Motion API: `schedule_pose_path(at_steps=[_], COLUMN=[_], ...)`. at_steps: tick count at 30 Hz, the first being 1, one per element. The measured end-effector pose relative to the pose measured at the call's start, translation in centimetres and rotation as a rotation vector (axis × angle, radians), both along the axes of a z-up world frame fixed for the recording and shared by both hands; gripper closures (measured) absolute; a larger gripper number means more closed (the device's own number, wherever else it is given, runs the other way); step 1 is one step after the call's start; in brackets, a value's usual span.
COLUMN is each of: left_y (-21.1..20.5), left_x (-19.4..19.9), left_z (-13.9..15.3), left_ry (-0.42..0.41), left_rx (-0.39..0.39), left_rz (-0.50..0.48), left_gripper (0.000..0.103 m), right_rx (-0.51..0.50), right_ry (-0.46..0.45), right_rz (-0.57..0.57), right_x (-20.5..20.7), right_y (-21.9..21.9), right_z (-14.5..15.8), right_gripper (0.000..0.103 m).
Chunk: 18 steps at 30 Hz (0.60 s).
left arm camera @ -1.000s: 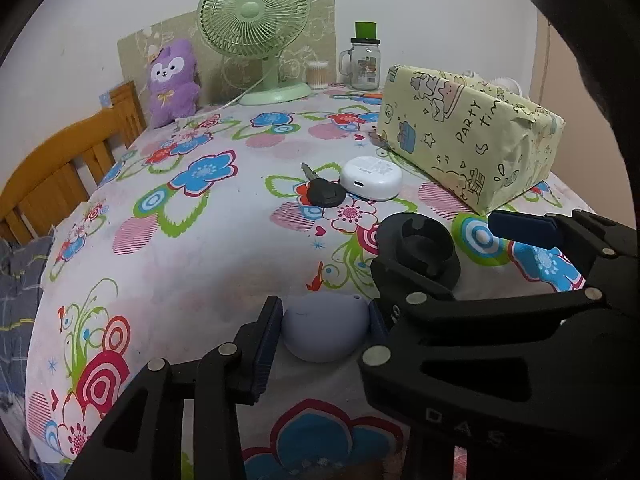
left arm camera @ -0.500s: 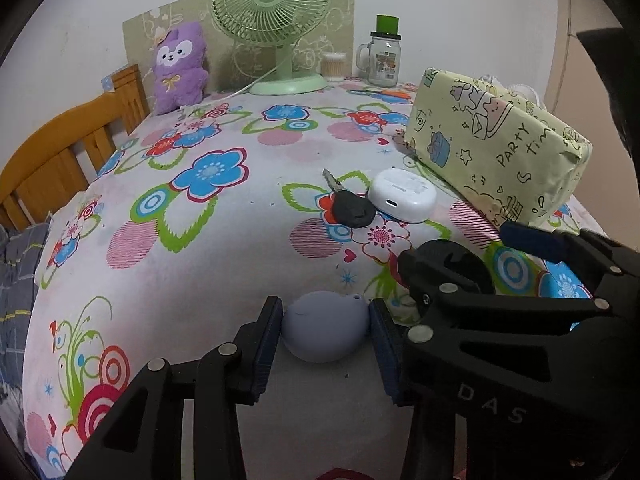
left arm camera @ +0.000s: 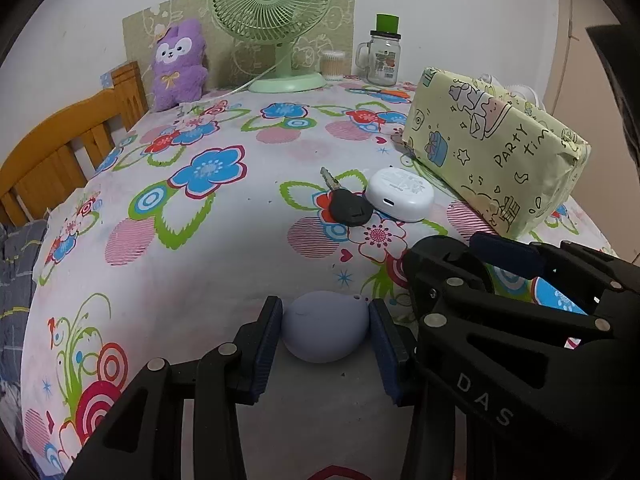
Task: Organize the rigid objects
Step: 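Carry the black base in the right tool and the lavender object in the left tool over the box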
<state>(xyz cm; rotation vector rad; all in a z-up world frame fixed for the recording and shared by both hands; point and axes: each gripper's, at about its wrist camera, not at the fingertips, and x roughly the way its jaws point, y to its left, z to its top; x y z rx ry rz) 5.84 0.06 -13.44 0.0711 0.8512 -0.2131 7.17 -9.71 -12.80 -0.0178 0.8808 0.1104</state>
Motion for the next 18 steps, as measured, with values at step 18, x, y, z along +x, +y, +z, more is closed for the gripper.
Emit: schedule_pose_path(at_steps=[18], left_y=[-0.3], left_x=[-0.2], left_z=[3.8], left_ry=[-0.029], left_rx=[-0.016], left_rz=[0.013], left_gripper=[0.058], right_rx=[-0.019], right_ry=[-0.040], right_rz=[-0.025], right_x=[-0.2], right_y=[-0.5], right_z=[3.9], right_gripper=[0.049])
